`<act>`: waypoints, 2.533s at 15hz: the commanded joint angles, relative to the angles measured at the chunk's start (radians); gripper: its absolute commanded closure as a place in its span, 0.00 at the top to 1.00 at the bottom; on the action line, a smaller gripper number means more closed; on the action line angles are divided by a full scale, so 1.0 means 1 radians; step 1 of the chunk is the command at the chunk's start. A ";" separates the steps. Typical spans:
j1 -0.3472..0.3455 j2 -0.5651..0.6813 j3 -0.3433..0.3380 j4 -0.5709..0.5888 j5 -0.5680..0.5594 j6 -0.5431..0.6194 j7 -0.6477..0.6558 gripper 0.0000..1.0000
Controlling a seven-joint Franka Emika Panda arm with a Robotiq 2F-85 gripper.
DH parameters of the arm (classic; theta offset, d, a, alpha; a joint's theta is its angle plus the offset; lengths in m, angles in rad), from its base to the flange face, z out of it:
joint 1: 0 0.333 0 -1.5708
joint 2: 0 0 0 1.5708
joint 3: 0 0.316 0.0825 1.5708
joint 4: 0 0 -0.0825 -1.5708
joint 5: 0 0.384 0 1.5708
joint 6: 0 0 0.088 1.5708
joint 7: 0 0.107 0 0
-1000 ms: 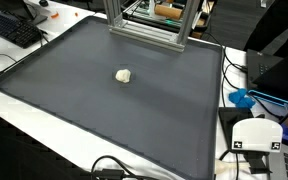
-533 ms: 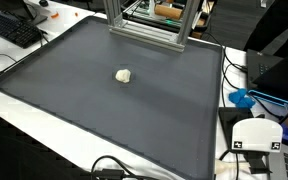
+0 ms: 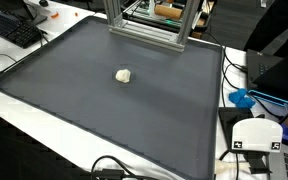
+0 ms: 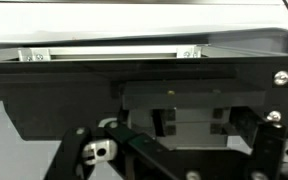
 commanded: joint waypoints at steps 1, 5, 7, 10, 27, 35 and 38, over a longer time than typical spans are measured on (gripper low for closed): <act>0.014 -0.028 -0.002 -0.035 0.030 0.025 0.020 0.92; 0.015 -0.028 0.000 -0.039 0.034 0.034 0.026 0.58; 0.013 -0.033 -0.001 -0.039 0.033 0.037 0.030 0.41; 0.011 -0.041 -0.001 -0.042 0.031 0.038 0.032 0.35; -0.021 0.021 -0.002 0.071 -0.060 0.019 0.019 0.35; -0.045 0.106 -0.011 0.167 -0.115 0.105 0.014 0.35; -0.046 0.158 -0.014 0.193 -0.120 0.170 0.014 0.35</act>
